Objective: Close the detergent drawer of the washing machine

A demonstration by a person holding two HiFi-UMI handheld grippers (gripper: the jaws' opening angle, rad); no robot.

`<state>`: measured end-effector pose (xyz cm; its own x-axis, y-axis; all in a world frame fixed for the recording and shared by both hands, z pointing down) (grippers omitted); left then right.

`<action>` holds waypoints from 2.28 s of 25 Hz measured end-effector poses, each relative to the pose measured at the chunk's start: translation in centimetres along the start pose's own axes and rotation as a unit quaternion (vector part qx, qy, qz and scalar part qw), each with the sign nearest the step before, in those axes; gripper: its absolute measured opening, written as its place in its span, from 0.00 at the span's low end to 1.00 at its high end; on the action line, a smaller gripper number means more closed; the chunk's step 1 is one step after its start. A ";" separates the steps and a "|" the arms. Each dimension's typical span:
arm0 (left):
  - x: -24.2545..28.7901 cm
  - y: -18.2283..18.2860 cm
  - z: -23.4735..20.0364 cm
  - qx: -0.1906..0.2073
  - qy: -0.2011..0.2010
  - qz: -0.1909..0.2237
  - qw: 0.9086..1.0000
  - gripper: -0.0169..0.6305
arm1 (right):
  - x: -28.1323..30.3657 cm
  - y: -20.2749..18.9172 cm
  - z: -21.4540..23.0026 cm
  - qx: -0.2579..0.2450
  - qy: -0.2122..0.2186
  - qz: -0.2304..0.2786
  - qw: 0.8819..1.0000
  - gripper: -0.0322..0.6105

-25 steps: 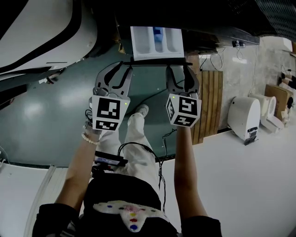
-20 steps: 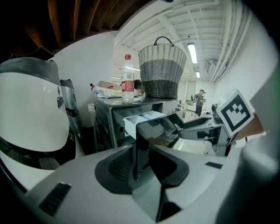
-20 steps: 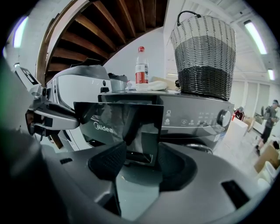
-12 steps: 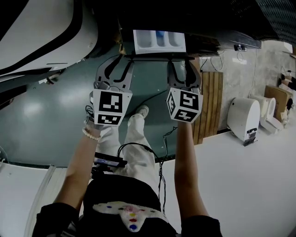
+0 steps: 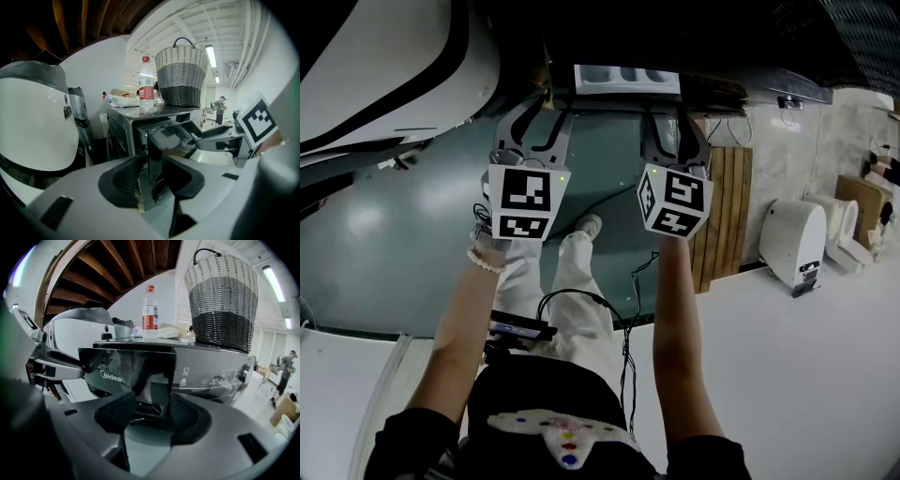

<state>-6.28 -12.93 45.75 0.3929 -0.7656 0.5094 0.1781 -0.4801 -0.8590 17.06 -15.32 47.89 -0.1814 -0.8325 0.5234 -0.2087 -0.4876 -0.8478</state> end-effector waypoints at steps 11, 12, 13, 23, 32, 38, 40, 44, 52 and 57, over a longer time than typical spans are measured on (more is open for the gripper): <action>1.5 0.8 -1.3 -0.004 0.009 0.003 1.000 0.26 | 1.8 1.2 -0.3 -0.003 -0.014 -0.001 1.000 0.41; 1.6 0.9 -1.4 -0.002 0.009 0.003 1.000 0.26 | 1.9 1.3 -0.3 -0.002 -0.016 -0.001 1.000 0.41; 1.8 1.0 -1.5 -0.001 0.009 0.003 1.000 0.26 | 2.1 1.4 -0.3 -0.001 -0.018 -0.002 1.000 0.41; 2.8 1.5 -2.1 0.014 0.012 0.001 1.000 0.25 | 3.2 2.1 -0.4 0.011 -0.030 -0.008 0.999 0.41; 2.9 1.5 -2.5 0.008 0.001 0.001 1.000 0.25 | 3.4 2.3 -0.6 0.012 -0.029 -0.011 0.999 0.41; 2.6 1.4 -2.7 -0.009 -0.009 0.009 1.000 0.25 | 2.9 2.1 -0.7 0.013 -0.035 -0.007 0.999 0.39; 2.2 1.5 -2.5 -0.008 -0.011 0.013 1.000 0.24 | 2.4 1.8 -0.8 0.009 -0.036 -0.006 0.999 0.37; 1.1 1.8 -2.0 0.000 -0.013 0.017 1.000 0.15 | 1.0 1.6 -0.9 0.006 -0.029 -0.002 1.000 0.30; -1.3 1.8 -0.8 0.001 -0.031 0.018 0.999 0.04 | -2.3 2.4 -1.6 0.009 -0.019 0.021 1.000 0.06; -3.3 2.8 0.5 0.005 -0.051 0.023 0.998 0.04 | -4.7 3.0 -1.7 0.008 -0.005 0.029 1.000 0.06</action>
<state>-6.64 -11.52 41.62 0.4910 -0.7384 0.4623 0.1665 -0.4413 -0.8818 15.60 -12.41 43.04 -0.1820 -0.8619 0.4732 -0.1819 -0.4434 -0.8776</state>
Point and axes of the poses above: the fingertips, and each gripper's own axes: x forward along the fingers, z to its right, y out of its top, the point moved 10 cm from there along -x, backward along the fingers, and after that the axes turned 5 degrees about -y, right-handed, at the moved point
